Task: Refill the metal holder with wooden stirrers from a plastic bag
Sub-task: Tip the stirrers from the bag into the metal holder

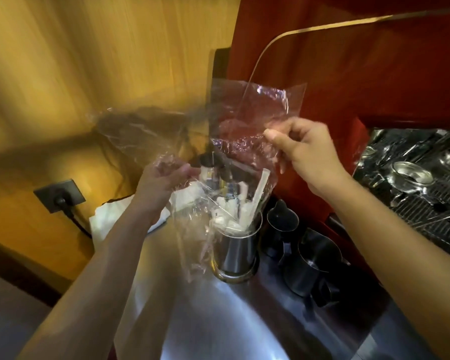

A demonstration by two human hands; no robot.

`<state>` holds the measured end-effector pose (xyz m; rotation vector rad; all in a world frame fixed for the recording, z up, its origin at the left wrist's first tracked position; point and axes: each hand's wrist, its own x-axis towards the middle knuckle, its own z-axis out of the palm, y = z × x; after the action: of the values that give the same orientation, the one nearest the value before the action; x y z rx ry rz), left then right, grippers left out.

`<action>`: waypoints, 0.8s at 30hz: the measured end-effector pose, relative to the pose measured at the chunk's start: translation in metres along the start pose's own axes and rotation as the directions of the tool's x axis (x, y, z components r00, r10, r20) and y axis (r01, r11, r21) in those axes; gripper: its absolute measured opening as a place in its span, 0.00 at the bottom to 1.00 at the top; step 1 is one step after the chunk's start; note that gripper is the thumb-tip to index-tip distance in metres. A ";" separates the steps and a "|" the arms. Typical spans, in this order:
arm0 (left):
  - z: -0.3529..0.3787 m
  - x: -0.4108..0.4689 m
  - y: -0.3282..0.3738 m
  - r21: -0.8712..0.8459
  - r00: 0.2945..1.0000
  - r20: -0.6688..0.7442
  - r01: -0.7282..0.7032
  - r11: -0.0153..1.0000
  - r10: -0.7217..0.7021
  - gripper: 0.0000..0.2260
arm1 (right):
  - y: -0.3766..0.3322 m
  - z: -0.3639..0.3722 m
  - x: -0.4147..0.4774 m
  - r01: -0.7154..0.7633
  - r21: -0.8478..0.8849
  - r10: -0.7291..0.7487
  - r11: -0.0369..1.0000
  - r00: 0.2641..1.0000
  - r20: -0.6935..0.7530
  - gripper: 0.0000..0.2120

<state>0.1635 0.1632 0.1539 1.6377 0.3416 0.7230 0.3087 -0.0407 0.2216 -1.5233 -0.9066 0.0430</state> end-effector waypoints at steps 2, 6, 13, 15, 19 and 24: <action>-0.002 -0.003 0.001 -0.003 0.999 0.004 -0.032 0.999 0.032 0.02 | 0.003 0.001 -0.002 -0.009 -0.012 0.008 1.000 1.000 -0.024 0.08; -0.001 -0.003 0.009 -0.039 0.993 -0.018 -0.121 0.992 0.121 0.01 | -0.004 -0.002 0.000 0.117 0.070 -0.109 0.991 0.989 -0.100 0.09; -0.003 -0.002 0.010 -0.061 0.982 -0.120 -0.156 0.986 0.148 0.11 | -0.005 -0.008 0.001 -0.057 0.077 0.046 0.995 0.989 0.137 0.04; -0.007 -0.001 0.011 -0.077 0.985 -0.121 -0.130 0.989 0.120 0.03 | -0.003 -0.008 -0.002 -0.038 0.038 0.033 0.999 0.992 0.124 0.03; -0.018 -0.002 0.016 -0.126 1.000 0.012 -0.012 0.992 0.014 0.14 | -0.008 -0.007 0.002 0.032 0.058 -0.030 0.998 0.999 -0.023 0.08; -0.037 -0.006 0.030 -0.103 0.995 -0.051 -0.085 0.991 0.080 0.07 | -0.021 -0.007 0.010 0.128 0.043 -0.123 0.991 0.987 -0.107 0.10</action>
<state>0.1311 0.1824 0.1828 1.5446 0.2660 0.8295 0.3086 -0.0427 0.2460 -1.4064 -0.9093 -0.1034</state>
